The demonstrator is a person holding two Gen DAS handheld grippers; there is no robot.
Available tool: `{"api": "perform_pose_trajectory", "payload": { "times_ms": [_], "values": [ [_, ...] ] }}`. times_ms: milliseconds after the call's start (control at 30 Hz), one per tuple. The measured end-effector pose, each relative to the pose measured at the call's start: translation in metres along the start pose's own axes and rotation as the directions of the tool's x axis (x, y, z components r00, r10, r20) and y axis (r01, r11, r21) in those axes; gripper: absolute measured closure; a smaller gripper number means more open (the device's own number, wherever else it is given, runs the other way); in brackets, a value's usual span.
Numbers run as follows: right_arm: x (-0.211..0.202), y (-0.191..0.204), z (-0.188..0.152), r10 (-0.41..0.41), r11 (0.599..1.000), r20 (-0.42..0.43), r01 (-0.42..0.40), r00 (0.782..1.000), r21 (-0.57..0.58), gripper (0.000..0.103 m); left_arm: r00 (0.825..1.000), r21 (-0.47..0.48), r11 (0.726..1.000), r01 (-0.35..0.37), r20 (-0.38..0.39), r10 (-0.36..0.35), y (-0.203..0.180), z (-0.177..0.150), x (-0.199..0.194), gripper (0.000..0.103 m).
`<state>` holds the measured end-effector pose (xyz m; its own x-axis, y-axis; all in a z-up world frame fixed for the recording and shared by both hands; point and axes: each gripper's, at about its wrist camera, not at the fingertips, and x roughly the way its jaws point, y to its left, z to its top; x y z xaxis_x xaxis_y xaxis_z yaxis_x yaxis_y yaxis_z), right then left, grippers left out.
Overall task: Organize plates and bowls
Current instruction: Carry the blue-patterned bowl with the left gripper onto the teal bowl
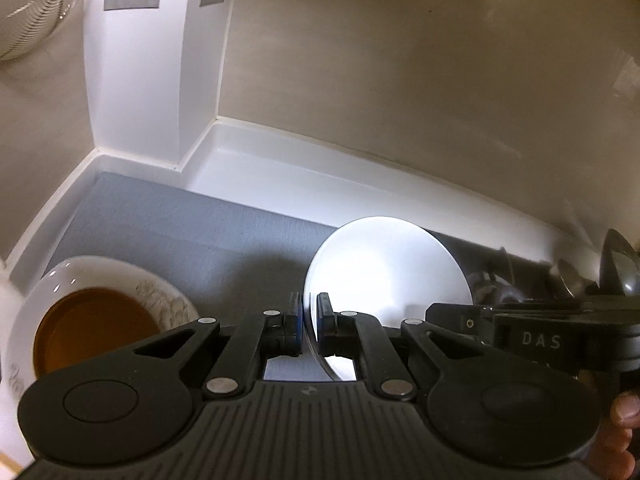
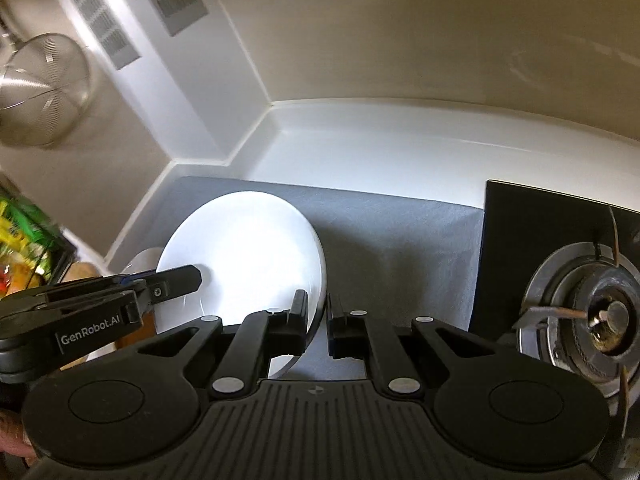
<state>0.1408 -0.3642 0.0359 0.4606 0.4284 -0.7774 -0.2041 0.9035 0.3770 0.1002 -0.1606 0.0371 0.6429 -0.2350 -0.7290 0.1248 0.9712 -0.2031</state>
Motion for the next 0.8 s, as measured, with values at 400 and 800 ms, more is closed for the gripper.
{"api": "perform_pose_trajectory", "payload": {
  "times_ms": [400,800],
  "values": [
    [-0.013,0.004,-0.051,0.005,0.999,-0.135,-0.009,0.991,-0.033,0.092,0.994,-0.001,0.999,-0.034,-0.103,0.034,-0.012,-0.056,-0.021,0.097],
    [-0.004,0.024,-0.075,-0.005,0.992,-0.265,-0.029,0.964,-0.123,0.09,0.986,-0.018,0.997,-0.08,-0.146,0.077,-0.006,-0.08,-0.025,0.097]
  ]
}}
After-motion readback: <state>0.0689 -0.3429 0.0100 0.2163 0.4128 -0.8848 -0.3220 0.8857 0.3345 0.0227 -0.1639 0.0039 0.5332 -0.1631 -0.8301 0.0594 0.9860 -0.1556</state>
